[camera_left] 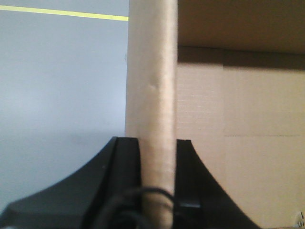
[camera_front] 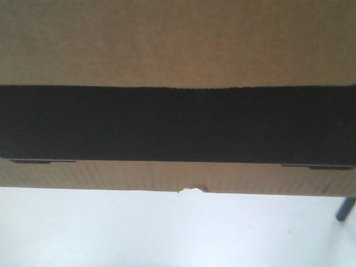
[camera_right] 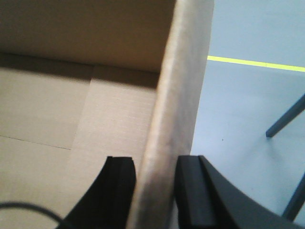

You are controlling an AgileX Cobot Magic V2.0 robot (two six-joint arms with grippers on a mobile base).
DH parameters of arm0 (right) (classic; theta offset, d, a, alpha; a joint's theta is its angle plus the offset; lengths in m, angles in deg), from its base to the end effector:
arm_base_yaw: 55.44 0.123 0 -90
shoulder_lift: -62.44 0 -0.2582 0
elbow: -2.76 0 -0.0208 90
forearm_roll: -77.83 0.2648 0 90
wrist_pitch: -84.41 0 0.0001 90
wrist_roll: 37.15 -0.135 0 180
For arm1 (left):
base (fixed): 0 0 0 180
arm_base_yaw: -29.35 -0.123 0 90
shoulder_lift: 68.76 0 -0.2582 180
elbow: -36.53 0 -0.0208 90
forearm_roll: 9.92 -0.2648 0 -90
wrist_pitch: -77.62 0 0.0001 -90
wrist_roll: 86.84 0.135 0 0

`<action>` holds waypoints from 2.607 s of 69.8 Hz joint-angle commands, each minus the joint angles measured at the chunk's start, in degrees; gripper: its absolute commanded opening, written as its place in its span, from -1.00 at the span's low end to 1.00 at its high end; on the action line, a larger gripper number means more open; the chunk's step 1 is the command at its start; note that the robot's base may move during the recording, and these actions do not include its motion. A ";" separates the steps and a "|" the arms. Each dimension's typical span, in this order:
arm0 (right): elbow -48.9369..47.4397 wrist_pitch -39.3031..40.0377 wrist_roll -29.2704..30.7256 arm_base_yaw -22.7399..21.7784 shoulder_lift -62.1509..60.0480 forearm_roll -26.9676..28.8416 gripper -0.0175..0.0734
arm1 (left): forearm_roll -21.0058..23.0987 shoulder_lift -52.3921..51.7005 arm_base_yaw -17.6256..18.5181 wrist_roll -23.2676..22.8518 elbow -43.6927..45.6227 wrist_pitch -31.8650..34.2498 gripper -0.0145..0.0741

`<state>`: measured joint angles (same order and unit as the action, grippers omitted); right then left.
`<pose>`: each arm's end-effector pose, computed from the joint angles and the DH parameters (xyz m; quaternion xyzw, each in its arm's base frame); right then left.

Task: Grab box from left shelf to table start
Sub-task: 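Hold the box with both grippers while the base turns away, then carry the box with both grippers while driving to the white table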

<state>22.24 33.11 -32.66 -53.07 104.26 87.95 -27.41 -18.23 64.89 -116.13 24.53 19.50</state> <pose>0.1528 0.0249 0.3900 -0.0419 0.8277 0.0776 0.5542 0.1623 -0.0736 0.3987 0.0527 0.8572 -0.1340 0.4945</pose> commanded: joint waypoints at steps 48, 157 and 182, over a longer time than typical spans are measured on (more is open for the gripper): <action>-1.91 8.47 0.69 0.45 0.02 2.13 -0.49 | 6.88 -0.70 0.65 -1.29 2.37 10.73 -0.91; -1.91 8.44 0.69 0.45 0.02 2.13 -0.49 | 6.88 -0.70 0.65 -1.29 2.37 10.73 -0.91; -1.91 8.44 0.69 0.45 0.02 2.13 -0.49 | 6.88 -0.70 0.65 -1.29 2.37 10.73 -0.91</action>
<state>22.24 33.01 -32.66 -53.07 104.26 87.95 -27.41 -18.23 64.89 -116.13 24.53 19.50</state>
